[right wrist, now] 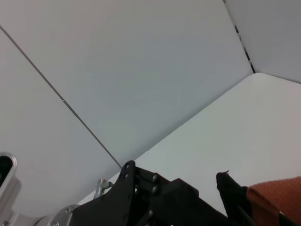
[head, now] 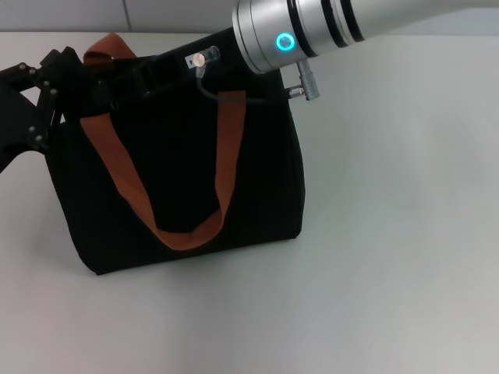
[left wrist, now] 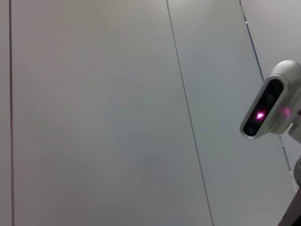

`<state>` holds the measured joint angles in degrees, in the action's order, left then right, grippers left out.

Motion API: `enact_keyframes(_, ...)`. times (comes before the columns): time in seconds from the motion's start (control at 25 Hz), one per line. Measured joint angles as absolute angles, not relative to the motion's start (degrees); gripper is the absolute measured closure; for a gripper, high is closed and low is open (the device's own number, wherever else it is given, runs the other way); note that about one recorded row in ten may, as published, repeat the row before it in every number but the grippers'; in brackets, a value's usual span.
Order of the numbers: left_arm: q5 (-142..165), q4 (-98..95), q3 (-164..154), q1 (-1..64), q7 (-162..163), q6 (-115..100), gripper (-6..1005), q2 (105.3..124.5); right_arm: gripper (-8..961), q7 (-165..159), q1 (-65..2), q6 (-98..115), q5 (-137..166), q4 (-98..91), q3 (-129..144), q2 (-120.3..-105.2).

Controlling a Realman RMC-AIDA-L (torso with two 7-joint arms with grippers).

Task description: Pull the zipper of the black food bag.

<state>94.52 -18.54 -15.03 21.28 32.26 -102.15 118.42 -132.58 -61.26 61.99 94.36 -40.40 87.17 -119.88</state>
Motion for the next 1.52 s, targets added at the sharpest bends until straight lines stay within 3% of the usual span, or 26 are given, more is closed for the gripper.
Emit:
enact_keyframes(0.88, 94.04, -18.54, -14.58, 21.23, 32.25, -102.4, 970, 118.48, 661, -133.26, -61.16, 61.69, 93.57, -39.9, 88.56, -119.74)
enact_keyframes(1.08, 93.94, -18.48, -14.58, 20.99, 32.25, -102.58, 970, 118.48, 815, -133.01, -61.09, 61.98, 93.78, -40.26, 88.6, -119.71)
enact_keyframes(1.52, 93.93, -17.89, -14.81, 20.69, 32.25, -103.22, 970, 118.41, 891, -132.47, -61.45, 61.69, 93.65, -40.7, 88.86, -119.82)
